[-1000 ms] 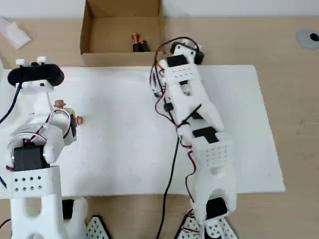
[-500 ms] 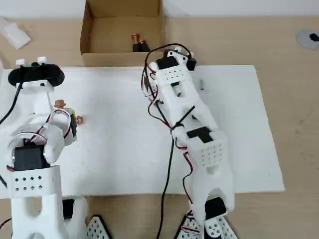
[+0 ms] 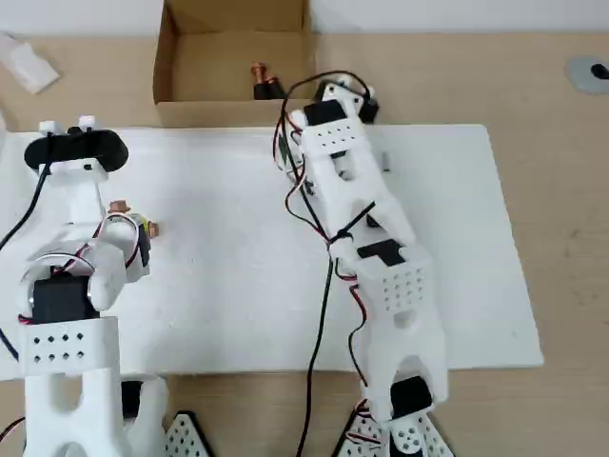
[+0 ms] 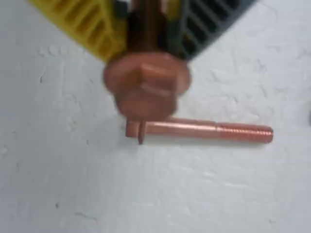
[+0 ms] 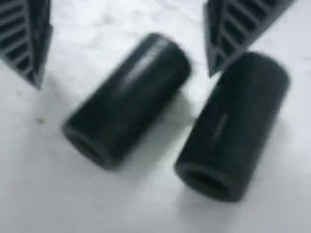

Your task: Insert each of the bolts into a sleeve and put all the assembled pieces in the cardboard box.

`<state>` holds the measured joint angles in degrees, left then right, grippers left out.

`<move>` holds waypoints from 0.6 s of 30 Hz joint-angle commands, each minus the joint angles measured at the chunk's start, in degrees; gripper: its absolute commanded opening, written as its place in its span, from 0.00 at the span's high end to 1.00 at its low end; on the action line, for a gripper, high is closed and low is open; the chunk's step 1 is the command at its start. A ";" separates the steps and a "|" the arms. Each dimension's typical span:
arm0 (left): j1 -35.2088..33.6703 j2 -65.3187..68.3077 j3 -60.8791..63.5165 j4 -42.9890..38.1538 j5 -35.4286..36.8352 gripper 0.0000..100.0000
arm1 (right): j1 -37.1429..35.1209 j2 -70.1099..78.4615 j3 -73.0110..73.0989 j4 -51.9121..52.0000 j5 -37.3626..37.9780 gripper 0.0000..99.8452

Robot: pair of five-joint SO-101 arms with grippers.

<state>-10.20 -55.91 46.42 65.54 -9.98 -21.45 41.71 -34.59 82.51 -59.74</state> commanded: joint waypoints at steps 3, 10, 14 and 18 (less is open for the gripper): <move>0.88 -1.19 -0.53 -1.32 -0.26 0.99 | 1.10 -0.48 -8.75 0.70 -0.53 0.75; 0.88 -1.19 -0.53 -1.32 -0.35 0.99 | 1.27 1.45 -7.78 1.05 -0.53 0.75; 0.88 -1.19 -0.44 -1.32 -0.35 0.99 | 1.10 3.56 -8.31 3.34 -0.62 0.75; 0.88 -1.19 -0.35 -1.41 -0.35 0.99 | 1.45 4.18 -8.31 2.90 -0.62 0.75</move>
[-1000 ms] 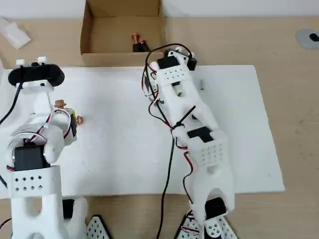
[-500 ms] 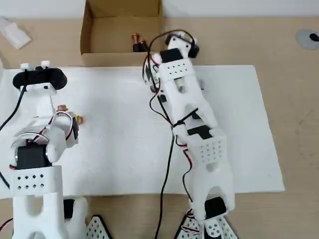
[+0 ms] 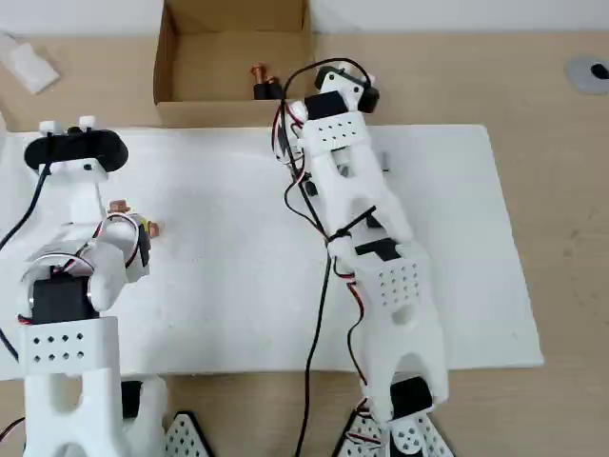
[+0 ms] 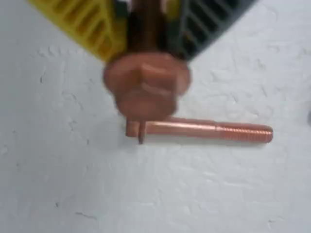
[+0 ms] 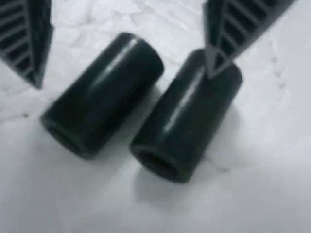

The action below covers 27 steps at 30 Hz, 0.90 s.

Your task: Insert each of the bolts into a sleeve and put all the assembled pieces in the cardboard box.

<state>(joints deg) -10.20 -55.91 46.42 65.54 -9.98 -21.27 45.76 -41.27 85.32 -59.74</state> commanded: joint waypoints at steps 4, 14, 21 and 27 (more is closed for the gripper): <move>0.88 -1.19 -0.35 -1.41 -0.35 0.99 | 1.45 0.22 -1.45 -0.44 -0.62 0.75; 0.79 -1.19 -0.35 -1.14 -0.44 0.99 | 6.55 0.13 -1.63 0.26 -0.53 0.75; 1.41 -1.19 -0.35 -1.49 -0.44 0.99 | 6.64 -0.04 -1.63 0.53 -0.62 0.75; 3.25 -1.19 -0.26 -1.49 -0.44 0.99 | 2.33 0.04 -1.63 0.18 -0.62 0.75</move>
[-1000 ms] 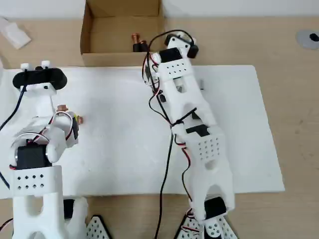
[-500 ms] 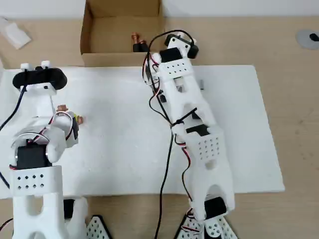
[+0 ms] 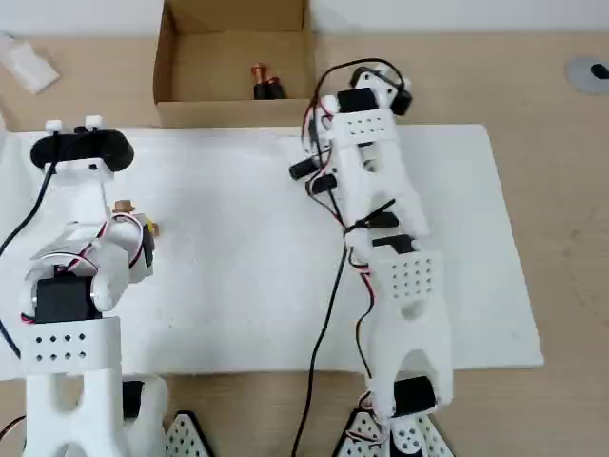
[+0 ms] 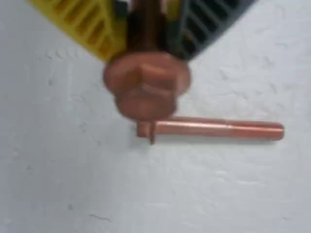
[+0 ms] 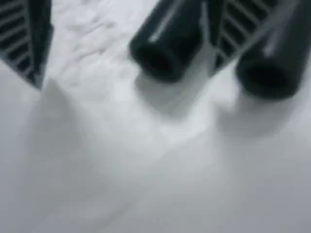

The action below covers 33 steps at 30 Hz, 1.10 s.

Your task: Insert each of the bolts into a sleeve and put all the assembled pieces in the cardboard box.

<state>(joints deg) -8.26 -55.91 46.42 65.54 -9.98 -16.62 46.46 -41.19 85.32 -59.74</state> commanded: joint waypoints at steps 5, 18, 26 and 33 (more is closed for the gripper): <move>1.23 -1.19 -0.26 -1.23 -0.44 0.99 | -2.77 -0.48 -1.36 0.09 -0.62 0.75; 1.05 -1.19 -0.26 -1.41 -0.44 0.99 | -2.95 5.32 -1.71 0.44 -0.62 0.75; 1.23 -1.19 -0.26 -1.49 -0.44 0.99 | -2.95 5.58 -1.54 0.44 -0.53 0.85; 1.23 -1.19 -0.26 -1.49 -0.44 0.99 | -2.95 5.58 -1.27 0.53 -0.09 0.98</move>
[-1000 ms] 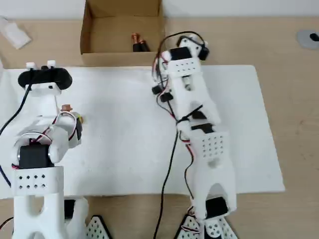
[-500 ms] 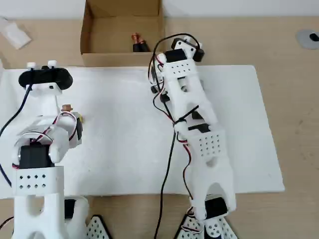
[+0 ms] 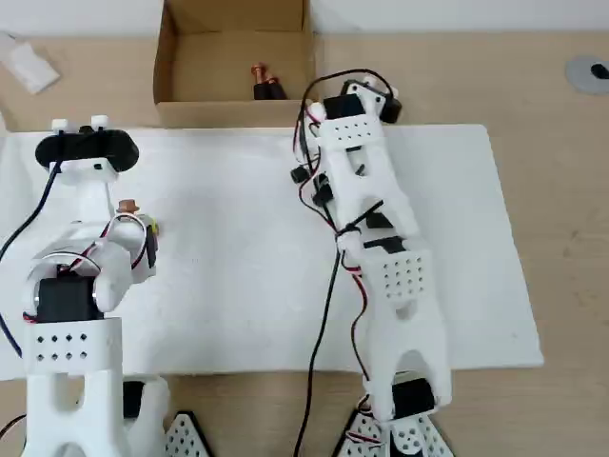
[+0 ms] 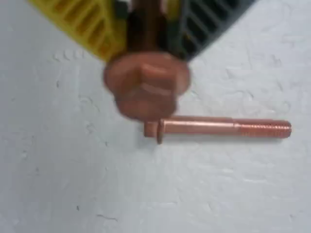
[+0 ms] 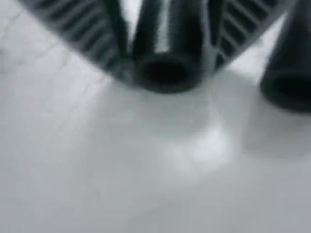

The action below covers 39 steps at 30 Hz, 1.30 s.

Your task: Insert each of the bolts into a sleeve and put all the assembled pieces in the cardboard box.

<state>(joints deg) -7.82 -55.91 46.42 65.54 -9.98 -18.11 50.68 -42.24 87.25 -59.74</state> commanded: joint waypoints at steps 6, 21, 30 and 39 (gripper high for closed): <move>0.79 -1.19 -0.26 -1.41 -0.44 0.99 | -2.07 1.45 -0.22 -1.32 0.00 0.98; 0.53 -1.71 -0.70 -1.49 -0.26 0.99 | -6.81 1.01 -17.19 10.64 15.38 0.99; 0.35 -1.80 -0.79 -4.22 -0.09 0.99 | -9.89 -2.51 -41.10 15.21 31.65 0.99; -0.79 -1.89 -0.88 -7.21 -0.09 0.99 | -14.29 -15.52 -47.43 15.21 46.33 0.99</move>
<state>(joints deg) -7.82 -56.35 46.51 60.79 -9.98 -30.24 43.30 -85.58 101.23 -17.54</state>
